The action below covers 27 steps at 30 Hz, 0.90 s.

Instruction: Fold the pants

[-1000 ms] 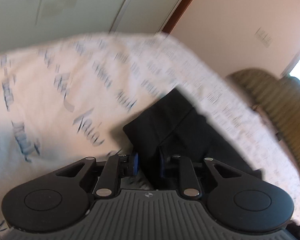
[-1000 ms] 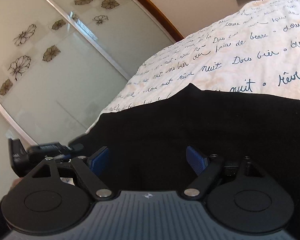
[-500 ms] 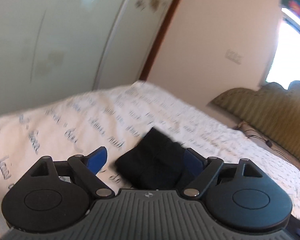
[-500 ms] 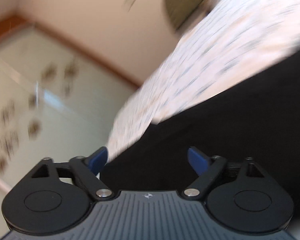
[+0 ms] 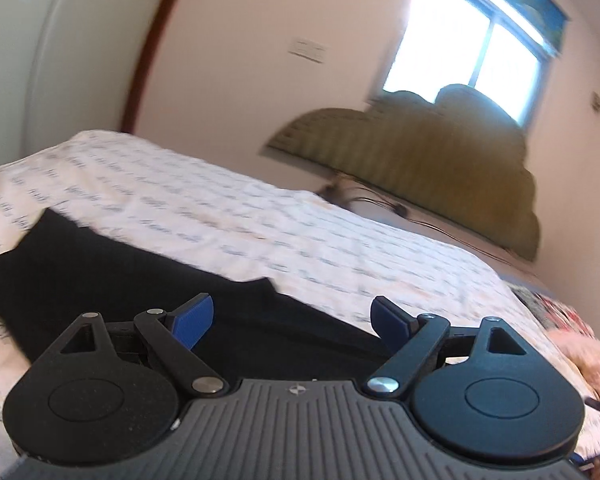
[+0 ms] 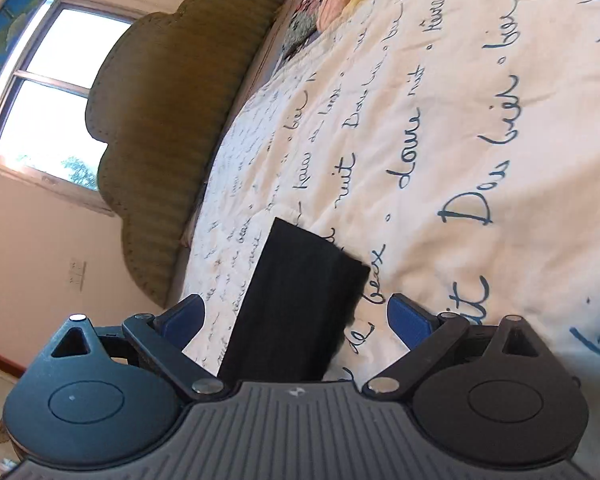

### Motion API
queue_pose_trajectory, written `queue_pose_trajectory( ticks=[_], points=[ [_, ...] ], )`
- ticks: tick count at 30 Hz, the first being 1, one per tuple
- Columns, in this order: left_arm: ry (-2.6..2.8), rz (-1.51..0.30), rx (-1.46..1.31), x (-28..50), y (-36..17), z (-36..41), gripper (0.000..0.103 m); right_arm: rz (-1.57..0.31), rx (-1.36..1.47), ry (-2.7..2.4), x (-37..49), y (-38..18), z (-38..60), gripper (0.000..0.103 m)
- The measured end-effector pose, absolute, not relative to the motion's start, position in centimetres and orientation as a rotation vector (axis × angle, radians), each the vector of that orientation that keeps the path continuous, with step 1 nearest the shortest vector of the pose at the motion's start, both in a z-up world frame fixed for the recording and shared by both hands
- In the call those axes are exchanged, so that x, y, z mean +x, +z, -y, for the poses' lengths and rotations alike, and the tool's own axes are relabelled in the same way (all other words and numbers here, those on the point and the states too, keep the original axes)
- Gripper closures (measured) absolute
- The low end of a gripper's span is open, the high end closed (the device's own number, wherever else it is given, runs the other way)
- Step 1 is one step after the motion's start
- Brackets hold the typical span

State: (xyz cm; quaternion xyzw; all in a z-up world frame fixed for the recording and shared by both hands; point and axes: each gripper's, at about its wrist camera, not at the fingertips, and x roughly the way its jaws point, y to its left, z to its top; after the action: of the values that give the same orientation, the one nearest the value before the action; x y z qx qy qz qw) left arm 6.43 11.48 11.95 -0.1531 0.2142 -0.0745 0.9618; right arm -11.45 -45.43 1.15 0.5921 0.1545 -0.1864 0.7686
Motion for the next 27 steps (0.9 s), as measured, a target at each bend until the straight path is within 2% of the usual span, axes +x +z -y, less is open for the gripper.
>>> queue_pose_trajectory(
  ticks=[2,15,19,25,27],
  points=[
    [-0.187,-0.429,-0.265,6.2,11.8,-9.7,0.01,-0.34,1.25,-0.373,-10.8,1.2,45.4,0.002],
    [-0.274,-0.492,-0.181,7.0,11.0,-2.5,0.009,-0.262,1.213,-0.359,-7.8,1.1,46.1,0.002],
    [-0.313,-0.487,-0.188,7.0,10.9,-0.7,0.008,-0.186,1.259,-0.34,-8.4,0.3,45.8,0.002],
    [-0.376,-0.516,-0.157,7.5,10.1,2.3,0.008,-0.368,1.063,-0.366,-4.5,1.3,45.7,0.0],
    [-0.394,-0.515,-0.152,7.5,10.1,3.1,0.008,-0.337,1.026,-0.406,-4.3,1.3,44.9,0.0]
  ],
)
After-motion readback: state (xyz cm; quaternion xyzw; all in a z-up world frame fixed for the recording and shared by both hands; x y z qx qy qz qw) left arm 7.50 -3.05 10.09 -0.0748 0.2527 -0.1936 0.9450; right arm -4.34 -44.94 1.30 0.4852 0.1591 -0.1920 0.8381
